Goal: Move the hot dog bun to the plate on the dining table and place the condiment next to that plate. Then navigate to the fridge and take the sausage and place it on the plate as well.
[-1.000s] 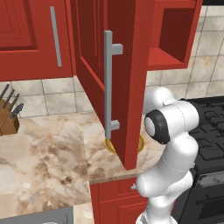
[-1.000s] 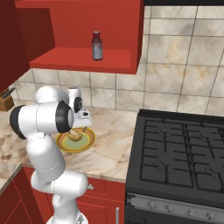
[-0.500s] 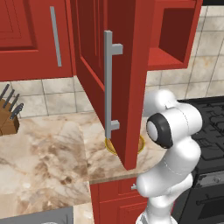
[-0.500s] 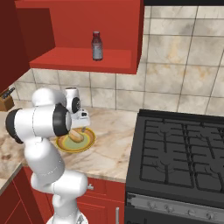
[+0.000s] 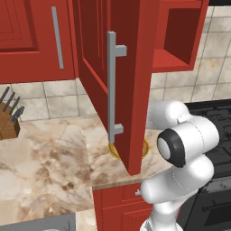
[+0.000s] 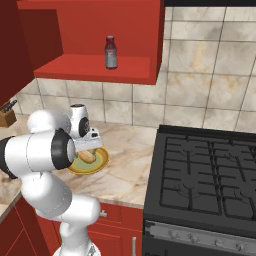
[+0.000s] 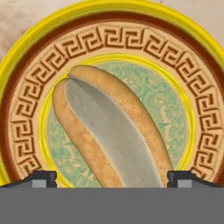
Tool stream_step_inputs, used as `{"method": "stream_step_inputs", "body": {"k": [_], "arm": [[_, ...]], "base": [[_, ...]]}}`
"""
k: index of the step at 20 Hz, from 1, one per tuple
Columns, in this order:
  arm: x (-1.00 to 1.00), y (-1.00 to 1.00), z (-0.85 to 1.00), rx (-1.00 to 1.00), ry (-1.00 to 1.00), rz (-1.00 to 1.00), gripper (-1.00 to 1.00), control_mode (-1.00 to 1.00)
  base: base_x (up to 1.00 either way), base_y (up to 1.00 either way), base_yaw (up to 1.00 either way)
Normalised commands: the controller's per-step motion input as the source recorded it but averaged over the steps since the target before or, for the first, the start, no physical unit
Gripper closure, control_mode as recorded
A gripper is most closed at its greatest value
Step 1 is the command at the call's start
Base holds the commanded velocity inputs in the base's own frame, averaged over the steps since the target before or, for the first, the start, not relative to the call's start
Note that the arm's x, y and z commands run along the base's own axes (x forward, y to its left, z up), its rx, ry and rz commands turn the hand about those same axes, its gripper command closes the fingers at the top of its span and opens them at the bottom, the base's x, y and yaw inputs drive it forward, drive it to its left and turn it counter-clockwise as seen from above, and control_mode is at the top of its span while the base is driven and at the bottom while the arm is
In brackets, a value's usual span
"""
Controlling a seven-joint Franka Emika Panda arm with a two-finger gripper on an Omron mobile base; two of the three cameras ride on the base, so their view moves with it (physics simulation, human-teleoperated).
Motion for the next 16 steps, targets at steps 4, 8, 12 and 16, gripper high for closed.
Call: {"method": "stream_step_inputs", "body": {"k": [4,8,12,16], "arm": [[0.26,-0.29,0.0,0.0,0.0,0.03,-1.0,-1.0],[0.25,-0.2,0.0,0.0,-0.01,0.04,-1.0,-1.0],[0.18,-0.05,0.0,0.0,-0.01,0.04,-1.0,-1.0],[-0.01,0.03,-0.08,-0.01,-0.04,0.07,-1.0,-1.0]], "base": [[0.0,0.0,0.0],[0.0,0.0,0.0],[0.0,0.0,0.0],[0.0,0.0,0.0]]}}
